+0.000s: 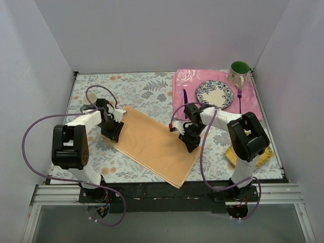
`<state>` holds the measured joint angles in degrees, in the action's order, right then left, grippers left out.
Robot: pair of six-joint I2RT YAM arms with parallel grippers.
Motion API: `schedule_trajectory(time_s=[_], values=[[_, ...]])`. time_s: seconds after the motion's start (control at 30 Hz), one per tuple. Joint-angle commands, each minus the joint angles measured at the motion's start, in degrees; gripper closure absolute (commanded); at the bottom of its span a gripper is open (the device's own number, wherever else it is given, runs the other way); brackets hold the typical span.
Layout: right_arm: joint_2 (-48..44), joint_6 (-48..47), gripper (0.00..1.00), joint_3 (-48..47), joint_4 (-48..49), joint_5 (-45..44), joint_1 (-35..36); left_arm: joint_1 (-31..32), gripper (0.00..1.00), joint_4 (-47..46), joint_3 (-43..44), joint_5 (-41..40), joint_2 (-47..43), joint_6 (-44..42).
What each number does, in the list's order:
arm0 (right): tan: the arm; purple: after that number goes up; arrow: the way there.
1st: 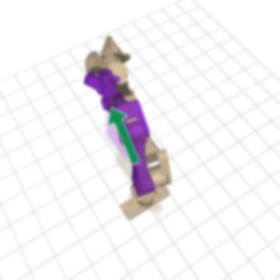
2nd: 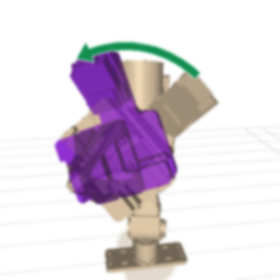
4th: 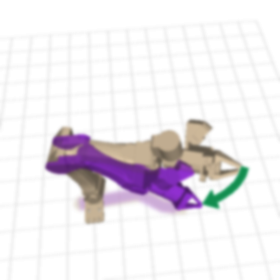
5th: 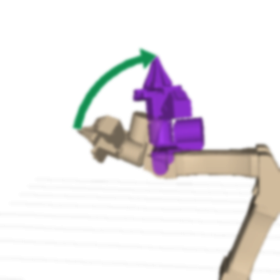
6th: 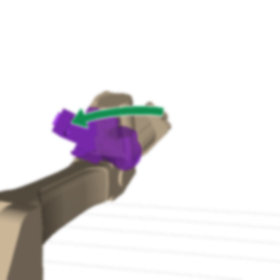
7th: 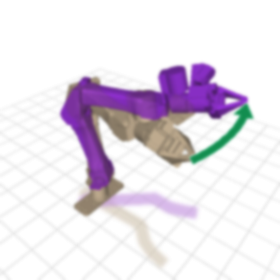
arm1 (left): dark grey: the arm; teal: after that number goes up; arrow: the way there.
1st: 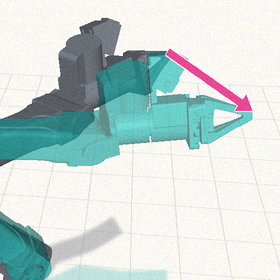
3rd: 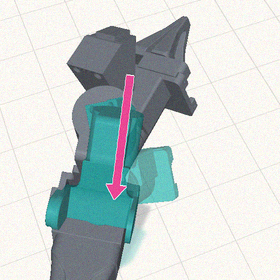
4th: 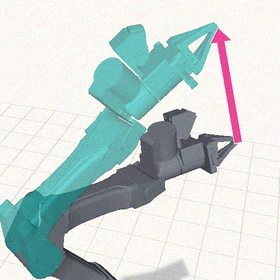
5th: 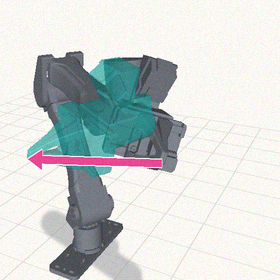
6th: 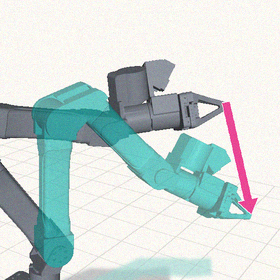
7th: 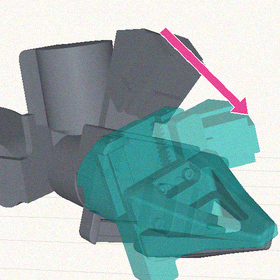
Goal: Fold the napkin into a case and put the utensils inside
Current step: Rotate the rectangle-folded napkin at the center of the board.
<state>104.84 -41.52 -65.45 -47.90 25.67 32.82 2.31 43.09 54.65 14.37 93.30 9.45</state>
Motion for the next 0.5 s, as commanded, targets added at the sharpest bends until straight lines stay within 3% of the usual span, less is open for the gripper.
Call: schedule_trajectory(time_s=[0.0,0.3,0.47], values=[[-0.86,-2.68,0.91,3.39,-1.75,1.39,1.19,0.77,0.62,-5.03,2.99,-1.36,5.22,0.13],[-4.38,-6.91,0.89,5.52,-10.35,12.45,13.32,2.26,0.59,-3.99,10.11,1.71,9.45,1.44],[-3.5,-5.34,0.89,-4.15,-11.43,14.58,10.52,2.26,0.57,-1.08,13.46,4.96,6.29,3.99]])
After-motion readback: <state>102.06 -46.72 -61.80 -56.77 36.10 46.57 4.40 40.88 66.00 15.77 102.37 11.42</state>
